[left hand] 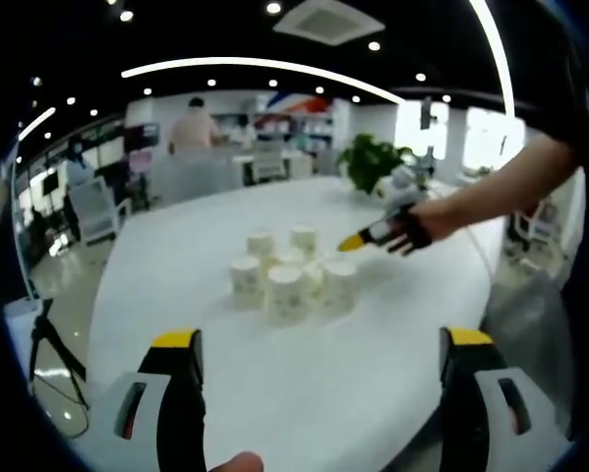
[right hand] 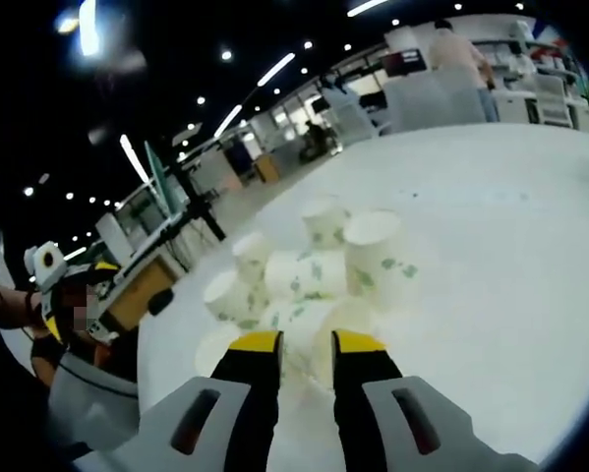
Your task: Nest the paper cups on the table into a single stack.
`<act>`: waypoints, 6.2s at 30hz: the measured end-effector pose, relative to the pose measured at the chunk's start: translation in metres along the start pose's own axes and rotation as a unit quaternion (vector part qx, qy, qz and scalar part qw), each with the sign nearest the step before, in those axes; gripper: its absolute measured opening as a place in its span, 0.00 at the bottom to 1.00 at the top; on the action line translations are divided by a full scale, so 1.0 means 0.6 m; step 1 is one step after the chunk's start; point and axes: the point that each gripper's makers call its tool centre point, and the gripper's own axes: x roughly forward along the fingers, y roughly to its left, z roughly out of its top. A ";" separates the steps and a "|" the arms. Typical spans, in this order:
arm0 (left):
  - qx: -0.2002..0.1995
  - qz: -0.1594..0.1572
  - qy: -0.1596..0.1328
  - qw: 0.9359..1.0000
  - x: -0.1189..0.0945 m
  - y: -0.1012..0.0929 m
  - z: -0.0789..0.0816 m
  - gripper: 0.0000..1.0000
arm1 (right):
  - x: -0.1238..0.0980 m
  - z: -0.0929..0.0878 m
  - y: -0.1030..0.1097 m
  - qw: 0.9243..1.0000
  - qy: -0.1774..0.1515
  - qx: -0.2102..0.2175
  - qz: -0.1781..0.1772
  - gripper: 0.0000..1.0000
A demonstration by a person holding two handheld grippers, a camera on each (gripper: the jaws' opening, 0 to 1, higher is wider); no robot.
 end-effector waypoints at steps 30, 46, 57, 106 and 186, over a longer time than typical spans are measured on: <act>-0.012 0.007 0.002 1.000 -0.007 -0.001 -0.008 1.00 | 0.007 -0.004 0.002 0.992 -0.034 0.112 0.051 0.00; -0.014 0.006 -0.006 1.000 -0.012 -0.003 -0.003 1.00 | -0.016 0.014 0.019 0.989 -0.058 0.128 0.052 0.00; -0.014 -0.002 -0.017 1.000 -0.008 -0.005 0.011 1.00 | -0.048 0.031 0.020 0.990 -0.065 0.117 0.042 0.00; -0.015 -0.041 -0.038 0.998 0.002 -0.006 0.007 1.00 | -0.177 0.142 0.128 0.997 -0.073 0.007 0.021 0.00; -0.029 -0.048 -0.042 0.998 -0.013 0.002 -0.020 1.00 | -0.125 -0.061 0.334 0.928 0.204 -0.303 0.070 0.00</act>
